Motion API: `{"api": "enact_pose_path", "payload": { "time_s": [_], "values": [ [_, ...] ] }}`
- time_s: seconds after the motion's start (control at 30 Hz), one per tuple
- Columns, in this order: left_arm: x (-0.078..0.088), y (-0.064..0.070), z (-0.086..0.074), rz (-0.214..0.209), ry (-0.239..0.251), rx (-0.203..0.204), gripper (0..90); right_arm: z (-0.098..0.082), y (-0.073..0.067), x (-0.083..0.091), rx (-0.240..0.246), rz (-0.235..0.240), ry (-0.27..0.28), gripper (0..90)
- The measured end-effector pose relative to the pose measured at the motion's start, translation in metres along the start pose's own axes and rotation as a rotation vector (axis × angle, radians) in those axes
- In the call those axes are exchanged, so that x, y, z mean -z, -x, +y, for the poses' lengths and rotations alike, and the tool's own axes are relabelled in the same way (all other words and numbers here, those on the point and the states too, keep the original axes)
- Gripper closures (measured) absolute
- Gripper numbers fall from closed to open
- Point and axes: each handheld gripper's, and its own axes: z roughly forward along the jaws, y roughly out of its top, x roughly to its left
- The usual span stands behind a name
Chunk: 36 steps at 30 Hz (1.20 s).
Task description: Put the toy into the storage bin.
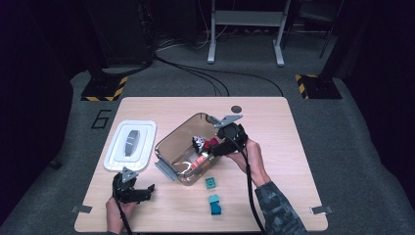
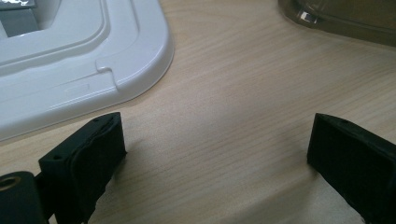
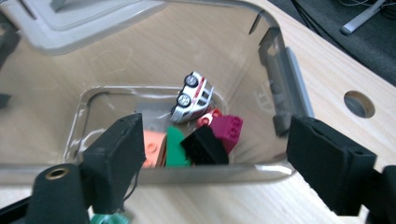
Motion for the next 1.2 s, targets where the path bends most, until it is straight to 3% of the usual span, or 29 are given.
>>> {"api": "enact_pose_path", "payload": {
  "time_s": [0.27,0.57,0.77,1.0,1.2],
  "values": [
    [0.0,0.0,0.0,0.001,-0.003,-0.001,4.1,-0.027,-0.009,0.008,-0.001,0.014,-0.002,15.5],
    [0.0,0.0,0.0,0.001,0.0,-0.001,4.1,-0.065,-0.015,0.003,-0.081,0.043,-0.016,15.7],
    [0.0,0.0,0.0,0.001,0.0,-0.001,4.1,-0.09,-0.02,-0.013,-0.136,0.081,-0.032,16.9],
    [0.0,0.0,0.0,0.0,-0.001,-0.002,4.1,-0.1,-0.024,-0.029,-0.191,0.132,-0.014,31.8],
    [0.0,0.0,0.0,0.0,0.0,-0.001,4.1,-0.103,-0.032,-0.044,-0.186,0.156,-0.051,48.1]
  ]
}}
